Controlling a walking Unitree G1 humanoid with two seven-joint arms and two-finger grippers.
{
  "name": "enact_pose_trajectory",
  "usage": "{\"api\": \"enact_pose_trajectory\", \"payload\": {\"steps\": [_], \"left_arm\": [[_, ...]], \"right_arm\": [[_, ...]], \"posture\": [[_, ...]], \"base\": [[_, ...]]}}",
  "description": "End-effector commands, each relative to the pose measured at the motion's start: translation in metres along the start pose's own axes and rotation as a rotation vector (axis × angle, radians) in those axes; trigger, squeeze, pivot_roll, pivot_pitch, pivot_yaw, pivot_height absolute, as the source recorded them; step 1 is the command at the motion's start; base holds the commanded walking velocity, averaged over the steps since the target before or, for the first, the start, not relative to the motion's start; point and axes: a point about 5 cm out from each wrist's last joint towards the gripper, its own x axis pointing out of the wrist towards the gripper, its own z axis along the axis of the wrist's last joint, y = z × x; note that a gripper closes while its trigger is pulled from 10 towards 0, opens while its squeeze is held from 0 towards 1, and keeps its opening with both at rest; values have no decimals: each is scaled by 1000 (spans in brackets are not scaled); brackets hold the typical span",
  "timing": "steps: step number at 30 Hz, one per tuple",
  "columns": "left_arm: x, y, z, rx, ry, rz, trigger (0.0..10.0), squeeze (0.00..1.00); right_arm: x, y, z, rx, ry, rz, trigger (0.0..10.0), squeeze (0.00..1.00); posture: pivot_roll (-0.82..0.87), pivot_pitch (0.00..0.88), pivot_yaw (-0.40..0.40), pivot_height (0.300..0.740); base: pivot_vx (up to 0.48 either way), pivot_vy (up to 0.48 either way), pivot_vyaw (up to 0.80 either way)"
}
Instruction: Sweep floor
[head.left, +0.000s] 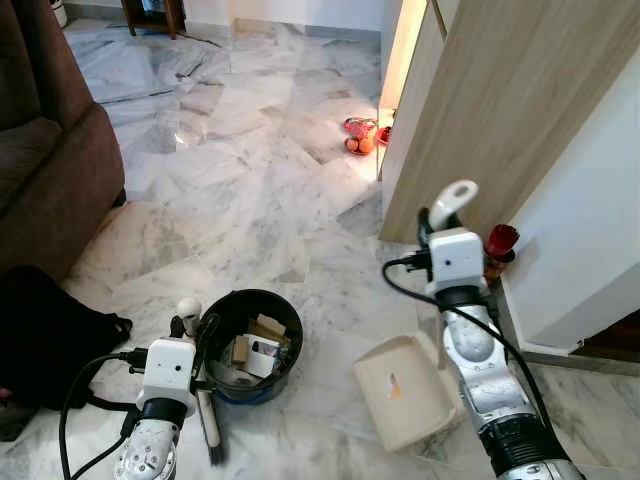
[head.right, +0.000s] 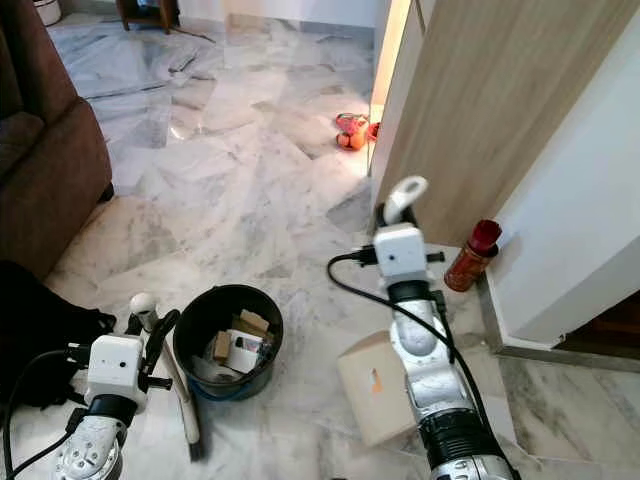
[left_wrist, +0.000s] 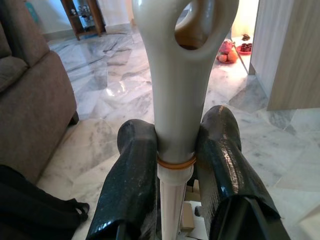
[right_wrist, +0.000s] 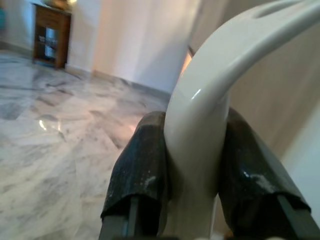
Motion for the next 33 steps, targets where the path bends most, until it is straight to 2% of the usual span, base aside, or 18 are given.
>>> {"api": "enact_pose_trajectory", "payload": {"steps": [1, 6, 8, 11, 22, 33], "left_arm": [[-1, 2, 4, -18, -14, 17, 10000, 0], [0, 0, 5, -20, -18, 18, 10000, 0], [0, 0, 7, -24, -23, 19, 10000, 0], [0, 0, 7, -25, -25, 21, 10000, 0], [0, 2, 13, -29, -46, 24, 10000, 0], [-2, 1, 14, -35, -51, 32, 10000, 0]], "right_arm": [[-1, -4, -2, 65, 10, -29, 10000, 0], [-4, -4, -11, 114, 59, -31, 10000, 0], [-12, -6, -24, 135, 110, -35, 10000, 0], [-17, -8, -30, 134, 129, -43, 10000, 0], [-26, -10, -36, 191, 160, -43, 10000, 0], [-25, -8, -34, 216, 156, -28, 10000, 0]], "posture": [[148, 89, -63, 740], [147, 87, -64, 740], [150, 91, -63, 740], [150, 91, -63, 740], [149, 115, -57, 740], [121, 127, -66, 740]], "base": [[0, 0, 0], [0, 0, 0], [0, 0, 0], [0, 0, 0], [0, 0, 0], [0, 0, 0]]}}
